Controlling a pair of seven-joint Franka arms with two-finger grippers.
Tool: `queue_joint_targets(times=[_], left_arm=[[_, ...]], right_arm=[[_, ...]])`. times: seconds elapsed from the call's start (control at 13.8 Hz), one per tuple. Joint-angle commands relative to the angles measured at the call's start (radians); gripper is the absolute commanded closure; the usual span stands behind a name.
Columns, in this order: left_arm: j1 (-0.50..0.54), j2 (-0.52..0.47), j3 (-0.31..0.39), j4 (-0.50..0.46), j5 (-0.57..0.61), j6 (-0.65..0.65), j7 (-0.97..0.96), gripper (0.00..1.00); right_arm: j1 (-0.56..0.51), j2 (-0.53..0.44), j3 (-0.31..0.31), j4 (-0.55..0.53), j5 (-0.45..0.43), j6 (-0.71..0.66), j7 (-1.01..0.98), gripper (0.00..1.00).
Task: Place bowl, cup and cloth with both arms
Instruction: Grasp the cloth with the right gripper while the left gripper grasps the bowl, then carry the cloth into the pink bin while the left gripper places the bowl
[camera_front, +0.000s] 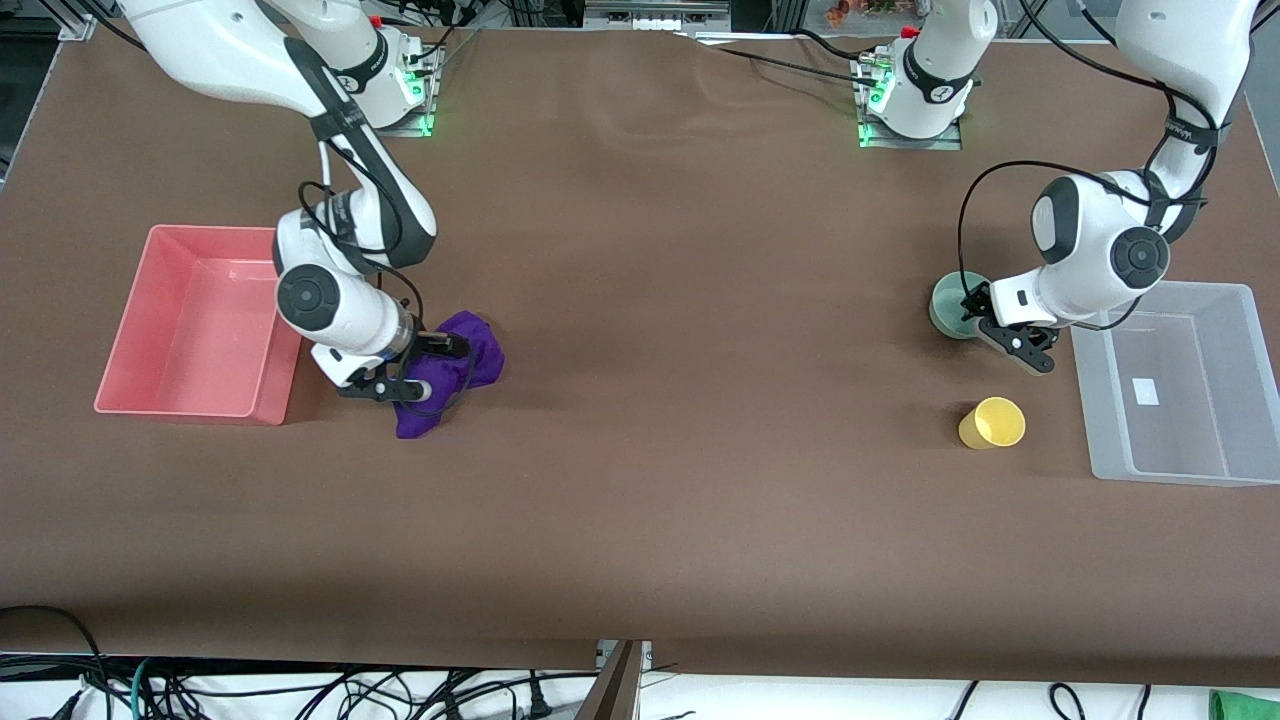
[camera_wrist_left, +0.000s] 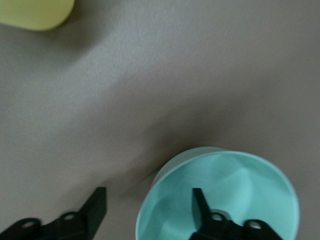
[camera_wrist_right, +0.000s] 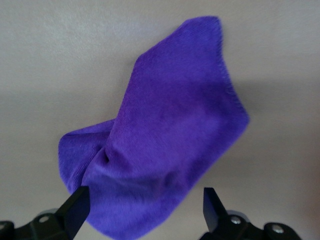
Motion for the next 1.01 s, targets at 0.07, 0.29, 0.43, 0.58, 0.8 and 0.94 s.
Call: queue_joint_targets(times=[0.07,0.29,0.43,0.58,0.8,0.94], left_arm=[[0.02,0.0,-0.012,0.014,0.0,0.008,0.062,1.0],[0.017,-0.009,-0.017,0.019,0.0,0.001,0.063,1.0],[0.017,-0.035,-0.017,0.046,-0.002,-0.056,0.062,1.0],[0.014,-0.056,-0.023,0.164,-0.002,-0.241,0.06,1.0],[0.017,-0.053,-0.021,0.408,0.0,-0.562,0.066,1.0],[0.021,-0.035,-0.011,0.561,0.014,-0.702,0.123,1.0]], right_arm=[[0.003,0.036,-0.002,-0.05,-0.019,0.128,0.018,0.0],[0.01,0.063,-0.002,-0.056,-0.019,0.173,0.018,0.28],[0.01,0.063,-0.002,-0.053,-0.019,0.172,0.018,0.92],[0.01,0.061,-0.002,-0.048,-0.017,0.166,0.017,1.0],[0.009,0.044,-0.002,-0.03,-0.019,0.137,0.003,1.0],[-0.003,0.003,-0.005,0.031,-0.025,0.004,-0.014,1.0]])
